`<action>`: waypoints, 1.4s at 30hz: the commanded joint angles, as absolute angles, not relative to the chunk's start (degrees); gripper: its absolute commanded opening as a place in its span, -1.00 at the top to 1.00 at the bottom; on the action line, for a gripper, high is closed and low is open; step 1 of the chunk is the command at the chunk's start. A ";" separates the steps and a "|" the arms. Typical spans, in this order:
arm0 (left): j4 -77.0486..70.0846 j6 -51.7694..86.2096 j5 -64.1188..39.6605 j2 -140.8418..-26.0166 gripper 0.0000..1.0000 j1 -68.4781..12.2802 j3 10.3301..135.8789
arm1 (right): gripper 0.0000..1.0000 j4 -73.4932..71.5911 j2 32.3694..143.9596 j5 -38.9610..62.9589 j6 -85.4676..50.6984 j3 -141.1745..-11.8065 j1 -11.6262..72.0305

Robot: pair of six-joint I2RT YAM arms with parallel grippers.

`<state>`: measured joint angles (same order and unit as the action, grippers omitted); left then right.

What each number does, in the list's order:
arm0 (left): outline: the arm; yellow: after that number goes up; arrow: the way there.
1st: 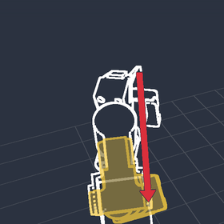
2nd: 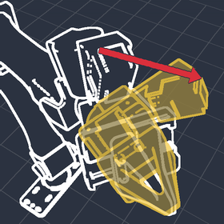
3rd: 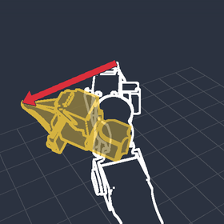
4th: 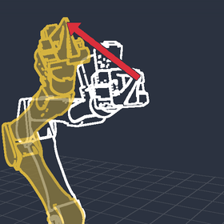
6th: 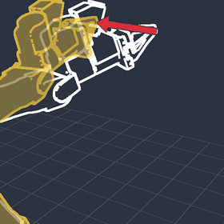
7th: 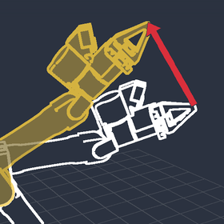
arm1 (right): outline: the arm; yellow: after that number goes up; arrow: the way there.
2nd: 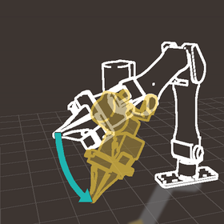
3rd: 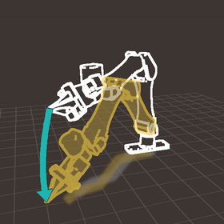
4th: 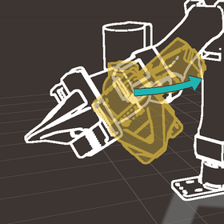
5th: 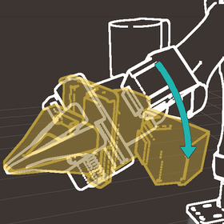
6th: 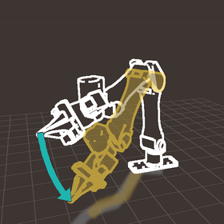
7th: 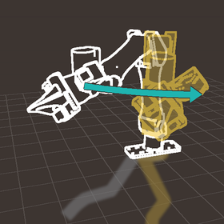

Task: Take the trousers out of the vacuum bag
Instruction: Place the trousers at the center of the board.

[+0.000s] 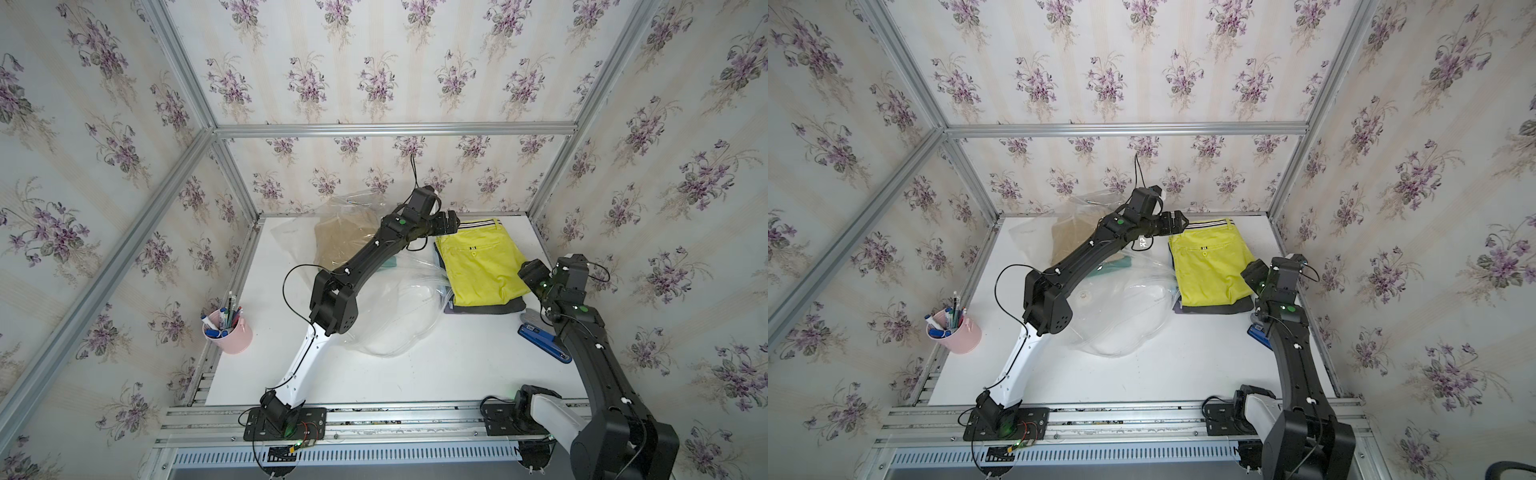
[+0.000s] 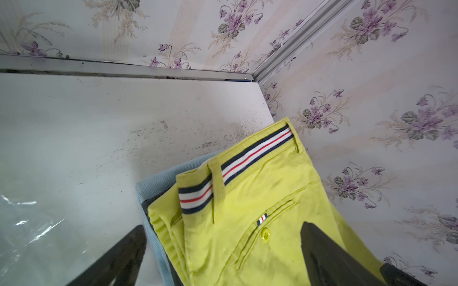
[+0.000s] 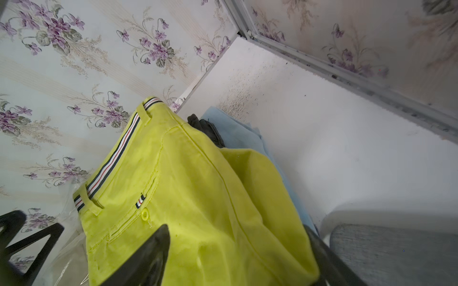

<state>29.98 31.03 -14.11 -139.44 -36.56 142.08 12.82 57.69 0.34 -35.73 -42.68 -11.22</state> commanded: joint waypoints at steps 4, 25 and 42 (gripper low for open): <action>33.00 25.42 -16.30 -129.90 -1.00 -36.87 133.53 | -0.58 16.14 53.20 5.01 -30.04 -45.82 -11.16; 26.22 22.23 -9.47 -88.30 -1.00 -42.01 78.90 | -0.53 8.40 64.16 11.83 -33.84 -34.98 -10.90; 27.81 22.38 -6.29 -78.04 -1.00 -45.85 70.83 | -0.73 10.25 67.19 7.54 -23.42 -51.45 0.12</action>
